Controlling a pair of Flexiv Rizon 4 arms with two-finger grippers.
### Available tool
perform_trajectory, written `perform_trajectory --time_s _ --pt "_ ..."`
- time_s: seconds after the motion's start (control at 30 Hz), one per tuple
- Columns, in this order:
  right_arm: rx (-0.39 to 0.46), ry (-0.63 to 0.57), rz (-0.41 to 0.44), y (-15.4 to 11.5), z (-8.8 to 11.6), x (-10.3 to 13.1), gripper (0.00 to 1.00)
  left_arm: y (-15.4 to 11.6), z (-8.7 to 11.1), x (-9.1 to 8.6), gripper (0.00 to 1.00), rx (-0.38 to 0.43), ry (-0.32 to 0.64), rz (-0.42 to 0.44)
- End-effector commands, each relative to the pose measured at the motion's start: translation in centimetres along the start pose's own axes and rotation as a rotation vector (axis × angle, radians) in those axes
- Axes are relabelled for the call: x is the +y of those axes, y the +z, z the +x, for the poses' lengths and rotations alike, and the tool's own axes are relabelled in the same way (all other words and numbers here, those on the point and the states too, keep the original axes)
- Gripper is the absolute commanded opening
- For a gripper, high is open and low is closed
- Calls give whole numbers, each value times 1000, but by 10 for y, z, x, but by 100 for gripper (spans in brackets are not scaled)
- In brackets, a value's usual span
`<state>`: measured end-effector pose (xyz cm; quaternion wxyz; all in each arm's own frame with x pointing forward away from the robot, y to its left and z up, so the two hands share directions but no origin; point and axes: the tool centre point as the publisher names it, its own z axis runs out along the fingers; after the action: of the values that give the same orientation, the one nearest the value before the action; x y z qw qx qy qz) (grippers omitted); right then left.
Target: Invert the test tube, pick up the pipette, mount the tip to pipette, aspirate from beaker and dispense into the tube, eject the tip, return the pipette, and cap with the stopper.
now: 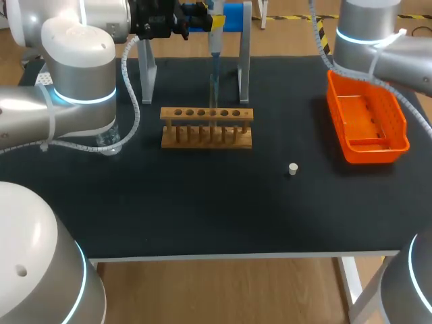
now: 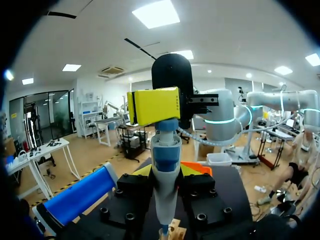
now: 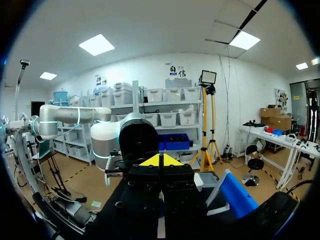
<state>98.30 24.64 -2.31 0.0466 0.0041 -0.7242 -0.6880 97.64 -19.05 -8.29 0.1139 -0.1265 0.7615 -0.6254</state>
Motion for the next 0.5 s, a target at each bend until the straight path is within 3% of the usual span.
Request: perform_trajectory --time_s 0.03,0.33,0.5 --pt "-2 7 -3 -2 5 -12 0 0 -1 -4 0 -2 1 4" --pt "-4 29 -5 -3 8 -22 0 0 -1 -4 0 -2 1 4" --pt "-4 11 -14 -5 9 -13 0 0 -1 -4 0 -2 1 4"
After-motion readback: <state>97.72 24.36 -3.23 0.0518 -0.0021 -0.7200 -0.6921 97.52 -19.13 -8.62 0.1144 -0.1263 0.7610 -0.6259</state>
